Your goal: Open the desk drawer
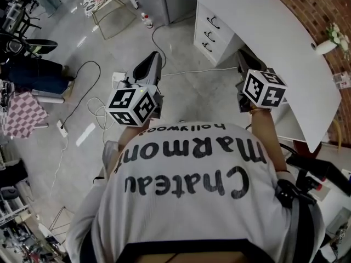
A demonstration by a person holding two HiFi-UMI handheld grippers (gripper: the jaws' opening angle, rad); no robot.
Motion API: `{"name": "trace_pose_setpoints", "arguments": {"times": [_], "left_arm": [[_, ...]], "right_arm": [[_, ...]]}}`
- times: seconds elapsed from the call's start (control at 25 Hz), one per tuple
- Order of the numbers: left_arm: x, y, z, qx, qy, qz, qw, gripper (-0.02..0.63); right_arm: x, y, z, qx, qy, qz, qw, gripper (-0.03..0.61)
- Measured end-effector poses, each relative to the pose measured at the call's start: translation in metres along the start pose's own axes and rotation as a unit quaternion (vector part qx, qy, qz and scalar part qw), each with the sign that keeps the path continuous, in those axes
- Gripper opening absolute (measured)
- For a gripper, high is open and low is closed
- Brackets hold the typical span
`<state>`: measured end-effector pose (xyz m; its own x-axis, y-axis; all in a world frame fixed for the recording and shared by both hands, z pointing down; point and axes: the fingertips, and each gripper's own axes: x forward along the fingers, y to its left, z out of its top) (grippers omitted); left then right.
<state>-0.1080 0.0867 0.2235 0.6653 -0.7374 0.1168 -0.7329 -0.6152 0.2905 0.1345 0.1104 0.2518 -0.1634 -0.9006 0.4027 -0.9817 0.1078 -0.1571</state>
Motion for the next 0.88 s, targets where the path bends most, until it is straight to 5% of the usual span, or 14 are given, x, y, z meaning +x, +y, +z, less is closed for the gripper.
{"name": "trace_pose_setpoints", "arguments": {"times": [0.28,0.56,0.88], "left_arm": [[0.022,0.043,-0.001,-0.020,-0.011,-0.015,0.9996,0.015],[0.041,0.058,-0.016,-0.028,0.019,-0.023,0.9991,0.015],[0.097,0.084,-0.030,-0.024,0.043,0.003,0.9988,0.015]], "right_arm": [[0.036,0.003,-0.014,0.008,0.013,-0.020,1.000,0.011],[0.055,0.003,-0.028,0.019,0.039,-0.028,0.999,0.011],[0.120,-0.034,-0.021,0.022,0.048,-0.034,0.998,0.011]]}}
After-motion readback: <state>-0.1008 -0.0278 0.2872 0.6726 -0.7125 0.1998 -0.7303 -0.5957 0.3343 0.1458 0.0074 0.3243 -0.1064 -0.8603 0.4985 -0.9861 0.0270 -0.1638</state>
